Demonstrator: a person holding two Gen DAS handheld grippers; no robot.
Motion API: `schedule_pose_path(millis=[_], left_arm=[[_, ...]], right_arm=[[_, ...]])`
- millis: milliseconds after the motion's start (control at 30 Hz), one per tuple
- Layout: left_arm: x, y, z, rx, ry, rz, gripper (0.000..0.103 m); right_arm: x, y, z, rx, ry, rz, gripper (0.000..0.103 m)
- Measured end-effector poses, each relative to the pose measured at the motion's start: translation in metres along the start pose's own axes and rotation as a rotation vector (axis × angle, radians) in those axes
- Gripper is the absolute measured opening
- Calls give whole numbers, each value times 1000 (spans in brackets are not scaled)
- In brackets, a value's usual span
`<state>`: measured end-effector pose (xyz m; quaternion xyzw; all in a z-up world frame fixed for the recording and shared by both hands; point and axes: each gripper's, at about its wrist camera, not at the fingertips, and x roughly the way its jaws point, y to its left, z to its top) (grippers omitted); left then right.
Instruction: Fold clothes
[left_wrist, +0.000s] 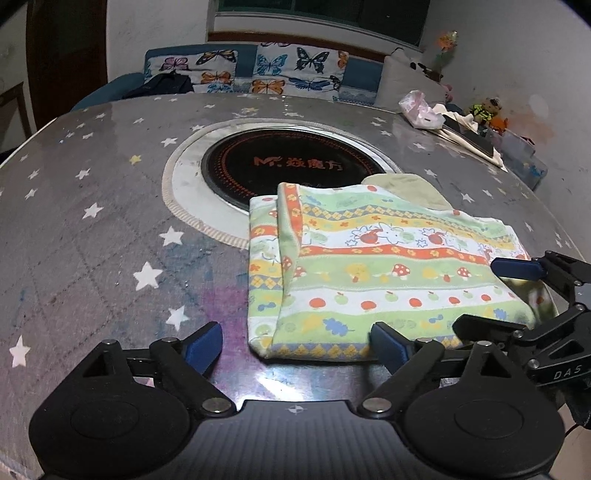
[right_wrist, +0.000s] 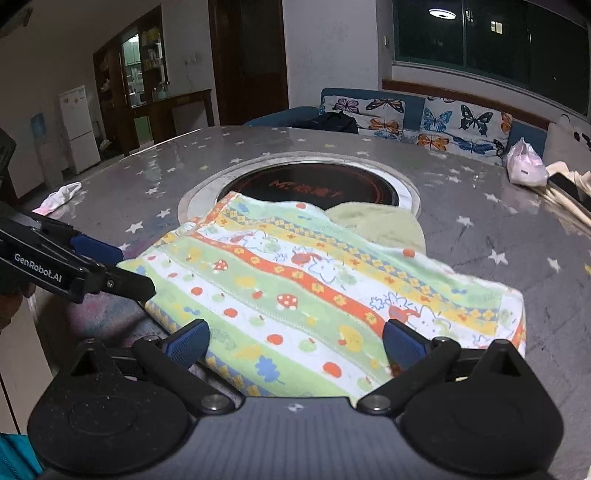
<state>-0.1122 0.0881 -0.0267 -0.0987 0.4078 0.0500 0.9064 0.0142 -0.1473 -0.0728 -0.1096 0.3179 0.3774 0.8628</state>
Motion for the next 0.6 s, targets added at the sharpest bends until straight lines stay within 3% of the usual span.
schedule_pose_path(millis=[300,600], left_arm=[[1,2,1,-3,14,36,103],[1,8,5,-20,22,54,103]], right_arm=[[-6,8,9,-41,-11,24,93],[-5,31,18,-131,-3,88,91]])
